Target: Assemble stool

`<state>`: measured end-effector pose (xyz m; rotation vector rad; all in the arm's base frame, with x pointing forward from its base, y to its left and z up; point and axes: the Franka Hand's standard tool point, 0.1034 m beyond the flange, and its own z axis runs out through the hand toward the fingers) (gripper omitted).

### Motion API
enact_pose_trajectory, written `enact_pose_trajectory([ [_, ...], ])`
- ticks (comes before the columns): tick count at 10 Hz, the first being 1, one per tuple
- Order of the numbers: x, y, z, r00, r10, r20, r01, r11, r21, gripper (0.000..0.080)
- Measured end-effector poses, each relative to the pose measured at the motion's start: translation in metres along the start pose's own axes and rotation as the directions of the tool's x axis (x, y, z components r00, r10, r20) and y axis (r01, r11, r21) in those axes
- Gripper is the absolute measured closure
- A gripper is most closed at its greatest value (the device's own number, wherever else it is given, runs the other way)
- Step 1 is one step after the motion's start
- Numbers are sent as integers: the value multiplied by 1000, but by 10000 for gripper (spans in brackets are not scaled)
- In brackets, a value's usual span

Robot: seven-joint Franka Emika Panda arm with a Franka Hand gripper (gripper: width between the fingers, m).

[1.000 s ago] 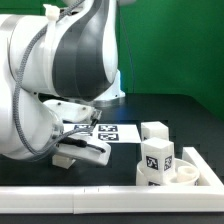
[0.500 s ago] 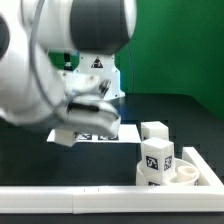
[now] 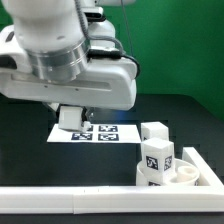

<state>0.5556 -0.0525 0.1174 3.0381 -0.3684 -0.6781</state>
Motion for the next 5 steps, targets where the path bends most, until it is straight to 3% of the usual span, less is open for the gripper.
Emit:
enact_pose_trajectory([
  [1, -9, -22, -23, 997, -38, -67, 38, 999, -8, 476],
  [3, -7, -62, -57, 967, -120, -223, 111, 992, -52, 476],
  [4, -8, -75, -65, 947, -143, -287, 133, 990, -55, 476],
  [5, -3, -75, -64, 925, -143, -352, 136, 990, -47, 476],
])
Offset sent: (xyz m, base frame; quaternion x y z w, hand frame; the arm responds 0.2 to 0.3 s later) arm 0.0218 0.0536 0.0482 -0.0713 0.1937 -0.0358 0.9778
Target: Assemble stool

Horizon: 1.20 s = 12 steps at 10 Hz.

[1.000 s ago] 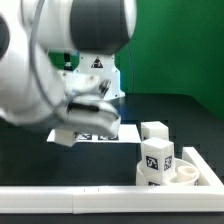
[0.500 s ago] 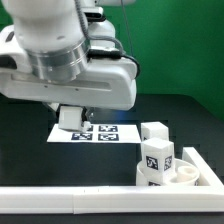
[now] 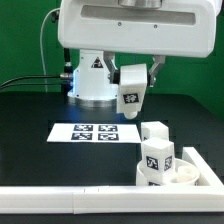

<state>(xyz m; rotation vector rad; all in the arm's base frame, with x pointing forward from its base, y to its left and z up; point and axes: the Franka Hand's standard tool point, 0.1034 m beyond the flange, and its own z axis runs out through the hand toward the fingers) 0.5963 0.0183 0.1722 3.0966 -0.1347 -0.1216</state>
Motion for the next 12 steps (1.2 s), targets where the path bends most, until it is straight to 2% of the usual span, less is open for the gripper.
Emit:
enact_pose_trajectory([
  [1, 2, -1, 1, 997, 0, -81, 1, 1000, 11, 476],
  [2, 0, -4, 3, 993, -4, -114, 5, 1000, 15, 476],
  [3, 4, -19, 2, 976, -14, -217, 11, 1000, -17, 476],
  [4, -3, -46, 4, 950, -74, -303, 62, 997, -48, 476],
  [5, -11, -61, 12, 926, -100, -364, 89, 995, -46, 476],
  [6, -17, -79, 21, 892, -112, -438, 108, 994, -34, 476],
  [7, -21, -87, 28, 853, -100, -513, 120, 993, 6, 476],
  [9, -22, -90, 31, 829, -84, -552, 120, 992, 30, 476],
  [11, -22, -91, 33, 829, -87, -552, 124, 992, 30, 476],
  [12, -27, -105, 42, 824, -129, -552, 162, 987, 12, 476],
])
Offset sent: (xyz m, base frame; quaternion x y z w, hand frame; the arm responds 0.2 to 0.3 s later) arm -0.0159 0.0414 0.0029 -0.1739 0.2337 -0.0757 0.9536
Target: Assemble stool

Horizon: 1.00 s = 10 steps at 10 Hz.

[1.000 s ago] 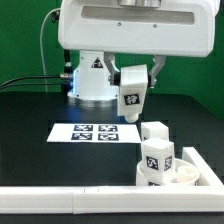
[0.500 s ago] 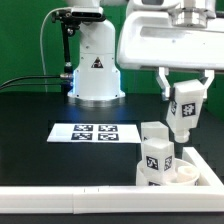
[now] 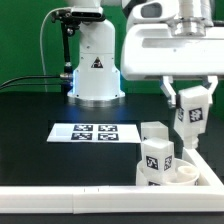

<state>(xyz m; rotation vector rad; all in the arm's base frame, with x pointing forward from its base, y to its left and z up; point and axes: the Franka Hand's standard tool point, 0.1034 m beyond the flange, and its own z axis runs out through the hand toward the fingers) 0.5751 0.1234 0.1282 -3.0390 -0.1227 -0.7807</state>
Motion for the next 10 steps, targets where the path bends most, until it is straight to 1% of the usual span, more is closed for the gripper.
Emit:
enact_pose_trajectory([
  [1, -5, -11, 2, 999, -48, 8, 48, 999, -2, 476],
  [2, -9, -16, 5, 995, -97, 12, 97, 995, -10, 476],
  [3, -14, -18, 11, 985, -172, 10, 172, 985, -23, 476],
  [4, -18, -12, 16, 980, -201, -6, 201, 979, -35, 476],
  [7, -18, -10, 17, 982, -189, 2, 189, 981, -38, 476],
  [8, -17, -7, 16, 978, -210, 4, 210, 977, -42, 476],
  [9, -9, 1, 16, 971, -240, -1, 240, 969, -52, 476],
  [10, -8, 1, 17, 968, -251, -1, 250, 967, -54, 476],
])
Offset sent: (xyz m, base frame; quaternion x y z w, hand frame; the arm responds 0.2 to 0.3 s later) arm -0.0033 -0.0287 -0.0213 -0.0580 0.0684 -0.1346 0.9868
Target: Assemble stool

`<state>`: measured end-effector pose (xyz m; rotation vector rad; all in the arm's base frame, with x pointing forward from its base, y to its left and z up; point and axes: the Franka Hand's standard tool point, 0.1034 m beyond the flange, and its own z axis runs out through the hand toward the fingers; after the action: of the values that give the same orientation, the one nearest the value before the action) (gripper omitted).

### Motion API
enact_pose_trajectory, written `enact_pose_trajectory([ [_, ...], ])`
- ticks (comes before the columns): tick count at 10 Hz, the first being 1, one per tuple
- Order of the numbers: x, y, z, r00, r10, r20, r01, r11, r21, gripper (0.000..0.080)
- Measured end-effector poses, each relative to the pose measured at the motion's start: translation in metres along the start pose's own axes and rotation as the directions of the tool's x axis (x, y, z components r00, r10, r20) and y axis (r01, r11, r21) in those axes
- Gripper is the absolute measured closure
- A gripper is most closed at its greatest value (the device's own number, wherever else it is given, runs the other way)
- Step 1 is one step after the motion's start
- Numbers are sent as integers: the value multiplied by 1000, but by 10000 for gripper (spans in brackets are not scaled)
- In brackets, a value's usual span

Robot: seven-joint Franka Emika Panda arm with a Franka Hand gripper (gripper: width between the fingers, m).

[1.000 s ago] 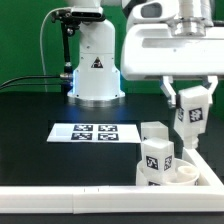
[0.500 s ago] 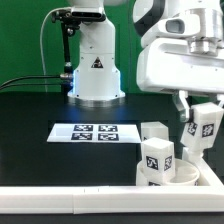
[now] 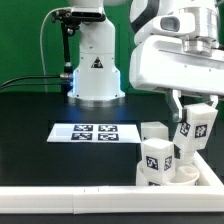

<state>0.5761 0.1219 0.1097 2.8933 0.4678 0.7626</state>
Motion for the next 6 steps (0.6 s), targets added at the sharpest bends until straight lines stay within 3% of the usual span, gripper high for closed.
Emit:
enact_pose_trajectory([
  [6, -15, -11, 15, 999, -39, 15, 39, 999, -2, 476],
])
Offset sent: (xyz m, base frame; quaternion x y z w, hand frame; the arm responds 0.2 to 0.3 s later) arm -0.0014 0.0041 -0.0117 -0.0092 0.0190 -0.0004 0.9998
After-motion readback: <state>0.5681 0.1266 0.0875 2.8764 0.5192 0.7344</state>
